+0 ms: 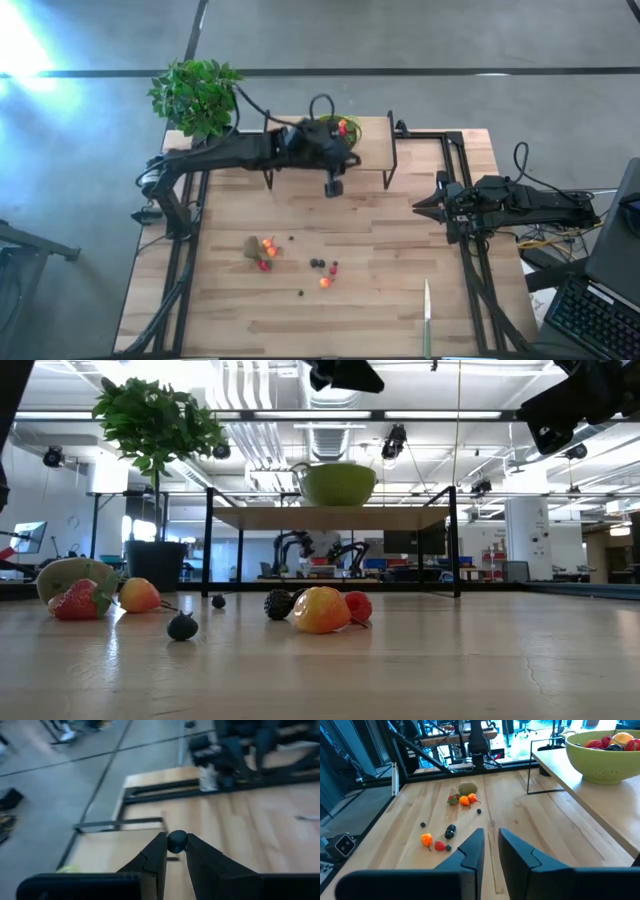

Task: Pick & Place Fruit
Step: Put the blueberry into the green strainer bowl on the shelf

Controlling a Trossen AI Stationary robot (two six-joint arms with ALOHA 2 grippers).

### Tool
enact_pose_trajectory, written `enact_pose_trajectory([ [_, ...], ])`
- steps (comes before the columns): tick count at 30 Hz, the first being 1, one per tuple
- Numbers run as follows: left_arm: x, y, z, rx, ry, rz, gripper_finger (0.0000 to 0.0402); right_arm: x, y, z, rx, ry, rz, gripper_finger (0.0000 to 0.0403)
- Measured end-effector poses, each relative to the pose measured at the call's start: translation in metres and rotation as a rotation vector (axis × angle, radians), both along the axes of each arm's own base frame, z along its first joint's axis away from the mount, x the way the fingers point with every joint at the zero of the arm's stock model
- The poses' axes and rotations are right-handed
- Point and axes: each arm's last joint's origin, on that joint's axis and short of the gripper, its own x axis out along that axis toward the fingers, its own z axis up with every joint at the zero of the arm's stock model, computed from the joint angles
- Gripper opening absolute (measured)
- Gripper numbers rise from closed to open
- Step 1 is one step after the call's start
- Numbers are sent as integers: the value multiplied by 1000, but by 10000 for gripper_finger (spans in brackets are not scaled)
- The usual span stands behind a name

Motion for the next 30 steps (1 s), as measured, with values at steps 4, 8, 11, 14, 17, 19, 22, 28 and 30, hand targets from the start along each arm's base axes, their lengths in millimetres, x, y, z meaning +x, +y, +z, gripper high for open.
enact_pose_trajectory([
  [4,-5,19,4,19,0,94,69,0,0,0,0,0,0,42],
  [8,-12,42,-5,-1,62,200,69,0,0,0,0,0,0,38],
  [11,-19,57,-12,-44,108,259,69,0,0,0,0,0,0,43],
  [14,-23,67,-21,-78,135,303,69,0,0,0,0,0,0,51],
  [17,-26,74,-30,-102,156,332,69,0,0,0,0,0,0,60],
  [19,-27,77,-37,-109,176,341,69,0,0,0,0,0,0,67],
  [22,-28,78,-48,-113,213,342,69,0,0,0,0,0,0,77],
  [28,-28,77,-57,-115,243,336,69,0,0,0,0,0,0,97],
  [30,-28,77,-58,-115,245,336,69,0,0,0,0,0,0,103],
])
